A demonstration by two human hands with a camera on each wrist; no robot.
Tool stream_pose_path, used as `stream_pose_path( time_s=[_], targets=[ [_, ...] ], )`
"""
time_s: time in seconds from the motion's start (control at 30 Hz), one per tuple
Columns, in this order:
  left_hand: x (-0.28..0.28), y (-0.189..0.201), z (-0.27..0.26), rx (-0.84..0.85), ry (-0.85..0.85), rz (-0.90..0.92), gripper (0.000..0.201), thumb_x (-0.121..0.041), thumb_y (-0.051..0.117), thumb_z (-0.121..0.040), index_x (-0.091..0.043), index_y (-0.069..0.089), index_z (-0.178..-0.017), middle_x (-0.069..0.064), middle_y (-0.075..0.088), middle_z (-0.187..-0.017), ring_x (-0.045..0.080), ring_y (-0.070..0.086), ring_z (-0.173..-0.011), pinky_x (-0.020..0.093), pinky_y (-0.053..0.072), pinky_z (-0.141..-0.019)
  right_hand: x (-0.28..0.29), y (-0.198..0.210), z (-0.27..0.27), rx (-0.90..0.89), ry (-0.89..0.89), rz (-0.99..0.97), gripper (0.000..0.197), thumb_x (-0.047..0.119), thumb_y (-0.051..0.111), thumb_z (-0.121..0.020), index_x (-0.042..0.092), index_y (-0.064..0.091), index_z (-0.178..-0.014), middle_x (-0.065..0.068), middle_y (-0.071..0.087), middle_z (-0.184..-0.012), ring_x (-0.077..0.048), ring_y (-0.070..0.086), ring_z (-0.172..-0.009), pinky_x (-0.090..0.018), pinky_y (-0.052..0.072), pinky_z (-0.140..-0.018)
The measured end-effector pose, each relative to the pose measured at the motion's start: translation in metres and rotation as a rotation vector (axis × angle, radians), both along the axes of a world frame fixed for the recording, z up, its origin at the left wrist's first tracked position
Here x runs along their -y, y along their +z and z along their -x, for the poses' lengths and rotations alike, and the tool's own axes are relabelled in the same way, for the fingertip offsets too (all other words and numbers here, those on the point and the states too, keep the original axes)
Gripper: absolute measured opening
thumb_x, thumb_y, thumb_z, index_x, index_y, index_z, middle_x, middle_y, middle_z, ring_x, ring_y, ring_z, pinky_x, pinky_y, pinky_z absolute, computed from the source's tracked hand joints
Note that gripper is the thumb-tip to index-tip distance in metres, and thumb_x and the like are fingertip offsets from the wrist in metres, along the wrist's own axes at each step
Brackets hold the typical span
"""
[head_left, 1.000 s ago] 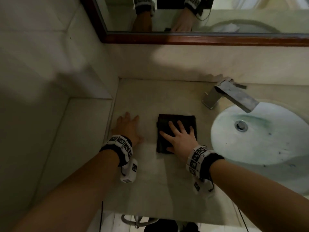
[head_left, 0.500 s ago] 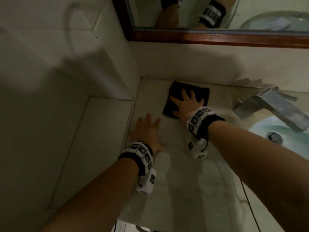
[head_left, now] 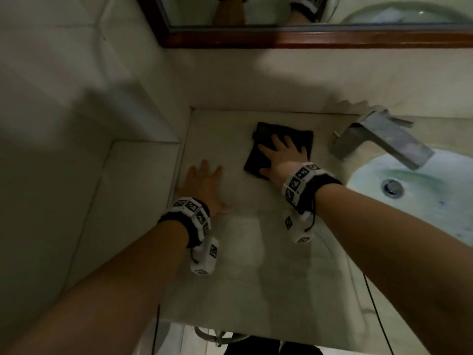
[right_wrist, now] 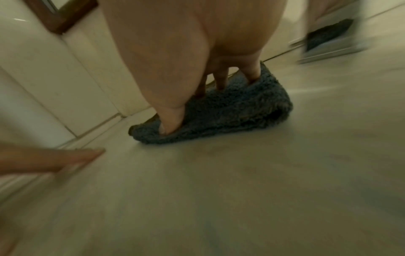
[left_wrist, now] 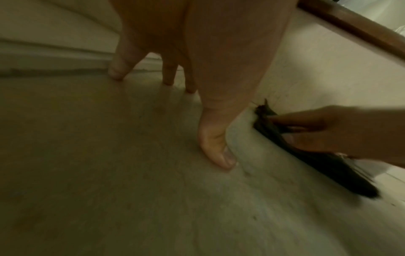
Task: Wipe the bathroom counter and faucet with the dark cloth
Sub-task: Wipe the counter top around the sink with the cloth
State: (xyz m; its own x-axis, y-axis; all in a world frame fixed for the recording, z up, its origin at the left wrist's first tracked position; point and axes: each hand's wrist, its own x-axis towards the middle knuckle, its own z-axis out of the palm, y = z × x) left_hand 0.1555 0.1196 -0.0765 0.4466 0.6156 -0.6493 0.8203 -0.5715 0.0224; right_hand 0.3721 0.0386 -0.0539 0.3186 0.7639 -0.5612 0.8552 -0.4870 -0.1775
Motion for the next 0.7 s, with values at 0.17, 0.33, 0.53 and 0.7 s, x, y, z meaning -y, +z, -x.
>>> stream_pose_path(
  time_s=[0.17, 0.33, 0.53, 0.7],
  targets=[
    [0.002, 0.007, -0.002, -0.023, 0.003, -0.005, 0.125, -0.073, 0.071, -0.062, -0.037, -0.008, -0.152, 0.002, -0.019, -0.16, 0.036, -0.006, -0.147, 0.056, 0.015, -0.117, 0.071, 0.001, -0.007, -0.002, -0.016, -0.041, 0.069, 0.048, 0.051, -0.094, 0.036, 0.016, -0.153, 0.001, -0.001, -0.164, -0.027, -0.002, -0.15, -0.056, 0.009, -0.119],
    [0.004, 0.015, -0.007, -0.079, -0.045, -0.076, 0.124, -0.072, 0.069, -0.066, -0.028, -0.006, -0.154, 0.012, -0.013, -0.16, 0.042, 0.002, -0.146, 0.049, 0.012, -0.119, 0.13, -0.003, -0.014, 0.019, -0.087, -0.118, 0.069, 0.043, 0.055, -0.094, 0.029, 0.021, -0.153, -0.002, 0.005, -0.163, -0.028, 0.004, -0.15, -0.048, 0.015, -0.12],
    [0.01, 0.022, -0.012, -0.093, -0.052, -0.097, 0.121, -0.07, 0.069, -0.069, -0.026, -0.005, -0.154, 0.015, -0.01, -0.16, 0.043, 0.004, -0.146, 0.046, 0.012, -0.12, 0.164, -0.001, -0.014, 0.023, -0.176, -0.072, 0.07, 0.043, 0.05, -0.097, 0.026, 0.015, -0.155, -0.007, 0.0, -0.163, -0.035, 0.0, -0.149, -0.048, 0.015, -0.121],
    [0.01, 0.027, -0.013, -0.091, -0.055, -0.074, 0.123, -0.069, 0.07, -0.068, -0.026, -0.007, -0.154, 0.015, -0.012, -0.16, 0.041, 0.002, -0.146, 0.043, 0.007, -0.12, 0.164, 0.002, -0.006, 0.048, -0.072, -0.074, 0.069, 0.045, 0.05, -0.096, 0.035, 0.013, -0.154, -0.003, 0.0, -0.164, -0.037, -0.001, -0.148, -0.049, 0.017, -0.119]
  ],
)
